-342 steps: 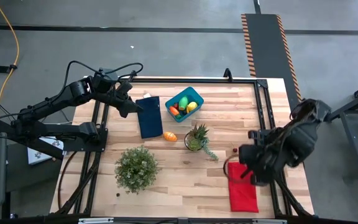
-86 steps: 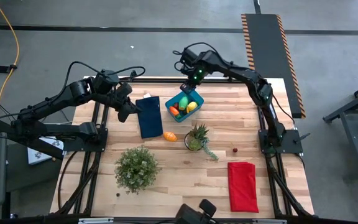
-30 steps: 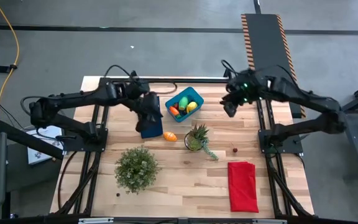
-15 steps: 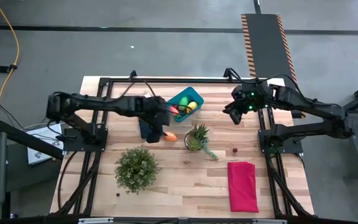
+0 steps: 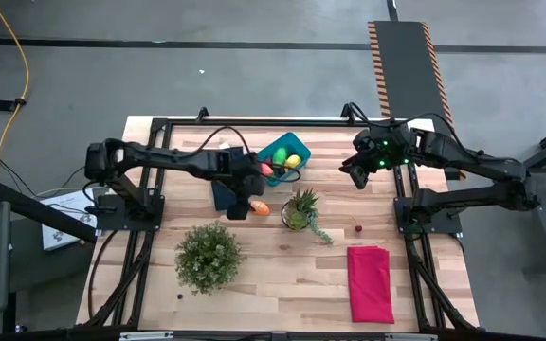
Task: Pick and placing Produce into tupperware
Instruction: Put the orange croissant into the blue bin
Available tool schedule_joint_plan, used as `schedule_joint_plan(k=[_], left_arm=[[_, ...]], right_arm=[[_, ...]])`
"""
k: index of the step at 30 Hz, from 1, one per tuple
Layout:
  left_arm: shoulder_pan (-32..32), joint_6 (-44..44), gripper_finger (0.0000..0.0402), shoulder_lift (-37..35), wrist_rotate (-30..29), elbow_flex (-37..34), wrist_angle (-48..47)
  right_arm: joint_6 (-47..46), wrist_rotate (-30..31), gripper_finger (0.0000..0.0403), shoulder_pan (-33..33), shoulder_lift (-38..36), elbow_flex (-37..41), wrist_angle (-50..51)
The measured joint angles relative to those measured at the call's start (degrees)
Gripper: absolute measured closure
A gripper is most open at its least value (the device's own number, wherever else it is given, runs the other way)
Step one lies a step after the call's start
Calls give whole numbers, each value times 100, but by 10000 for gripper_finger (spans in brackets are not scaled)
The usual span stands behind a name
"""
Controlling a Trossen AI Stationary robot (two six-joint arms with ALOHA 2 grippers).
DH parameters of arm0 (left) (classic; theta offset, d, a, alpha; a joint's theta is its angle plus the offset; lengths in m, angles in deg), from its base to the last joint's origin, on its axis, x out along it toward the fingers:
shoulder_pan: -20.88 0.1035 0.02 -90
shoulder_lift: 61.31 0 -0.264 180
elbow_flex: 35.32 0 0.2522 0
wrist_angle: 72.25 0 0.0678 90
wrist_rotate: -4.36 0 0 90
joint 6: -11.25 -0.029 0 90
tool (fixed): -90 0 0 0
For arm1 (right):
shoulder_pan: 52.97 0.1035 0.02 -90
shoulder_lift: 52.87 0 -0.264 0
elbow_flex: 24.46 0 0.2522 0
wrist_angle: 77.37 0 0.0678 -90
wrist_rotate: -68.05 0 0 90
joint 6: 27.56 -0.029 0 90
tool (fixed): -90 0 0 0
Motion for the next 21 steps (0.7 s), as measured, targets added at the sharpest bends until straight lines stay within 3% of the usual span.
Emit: schedule_joint_plan(k=[10, 21], left_arm=[[13, -455, 75, 494, -42, 0, 36], [13, -694, 80, 726, -165, -2, 329]], right_arm=[[-14, 6, 289, -4, 2, 0, 1], [-21, 9, 289, -4, 2, 0, 2]])
